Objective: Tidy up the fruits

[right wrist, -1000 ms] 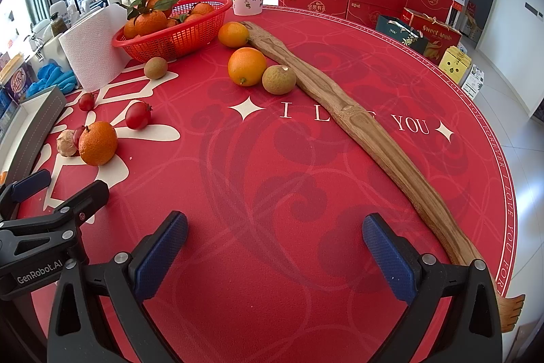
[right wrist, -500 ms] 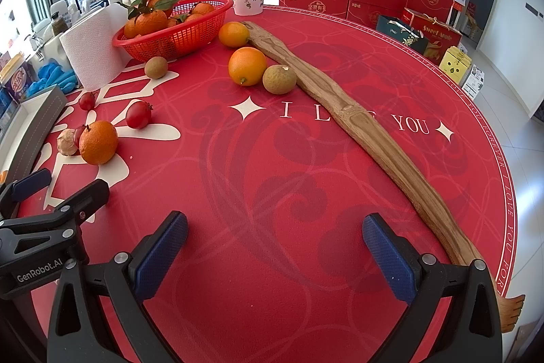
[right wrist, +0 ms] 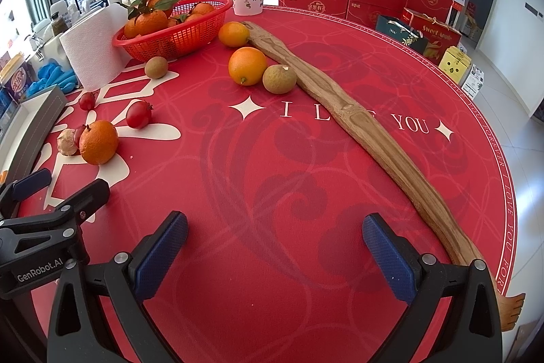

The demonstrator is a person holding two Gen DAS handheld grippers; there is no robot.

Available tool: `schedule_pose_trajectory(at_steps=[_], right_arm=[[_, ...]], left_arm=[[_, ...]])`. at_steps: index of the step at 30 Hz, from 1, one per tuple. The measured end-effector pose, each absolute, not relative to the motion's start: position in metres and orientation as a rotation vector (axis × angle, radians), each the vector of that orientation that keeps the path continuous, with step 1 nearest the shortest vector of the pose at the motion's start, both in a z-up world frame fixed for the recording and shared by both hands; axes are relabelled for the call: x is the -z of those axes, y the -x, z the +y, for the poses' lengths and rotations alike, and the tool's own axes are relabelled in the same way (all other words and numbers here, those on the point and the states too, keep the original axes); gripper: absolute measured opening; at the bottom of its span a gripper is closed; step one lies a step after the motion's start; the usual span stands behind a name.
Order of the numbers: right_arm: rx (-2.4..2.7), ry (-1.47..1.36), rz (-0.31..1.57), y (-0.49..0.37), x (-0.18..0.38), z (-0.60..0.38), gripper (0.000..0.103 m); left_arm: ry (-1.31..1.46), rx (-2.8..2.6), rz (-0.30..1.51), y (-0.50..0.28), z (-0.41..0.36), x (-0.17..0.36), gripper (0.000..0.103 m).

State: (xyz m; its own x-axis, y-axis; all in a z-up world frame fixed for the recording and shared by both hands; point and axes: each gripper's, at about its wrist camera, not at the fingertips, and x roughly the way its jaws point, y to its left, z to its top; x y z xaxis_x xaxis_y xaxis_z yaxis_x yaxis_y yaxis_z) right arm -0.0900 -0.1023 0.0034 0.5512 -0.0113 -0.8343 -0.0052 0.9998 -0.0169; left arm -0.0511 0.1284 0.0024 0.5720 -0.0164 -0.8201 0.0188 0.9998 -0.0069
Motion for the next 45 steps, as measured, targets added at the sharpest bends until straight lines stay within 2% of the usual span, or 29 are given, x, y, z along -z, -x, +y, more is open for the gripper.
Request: schedule_pose_trajectory(at_steps=[31, 39, 42, 45], right_arm=[[-0.008, 0.025, 0.986, 0.090, -0.004, -0.104, 0.103], [-0.016, 0.028, 0.987, 0.090, -0.004, -0.104, 0.103], [-0.016, 0.028, 0.987, 0.090, -0.004, -0.104, 0.103], [-0.016, 0.028, 0.987, 0.090, -0.004, -0.104, 0.103]], left_arm=[[0.002, 0.014, 0.969, 0.055, 0.134, -0.003, 0.103], [-0.080, 0.006, 0.896, 0.064, 0.150, -0.019, 0.103], [-0.114, 0.048, 0.904, 0.055, 0.142, -0.017, 0.100], [-0.157, 0.069, 0.926, 0.042, 0.132, -0.009, 0.091]])
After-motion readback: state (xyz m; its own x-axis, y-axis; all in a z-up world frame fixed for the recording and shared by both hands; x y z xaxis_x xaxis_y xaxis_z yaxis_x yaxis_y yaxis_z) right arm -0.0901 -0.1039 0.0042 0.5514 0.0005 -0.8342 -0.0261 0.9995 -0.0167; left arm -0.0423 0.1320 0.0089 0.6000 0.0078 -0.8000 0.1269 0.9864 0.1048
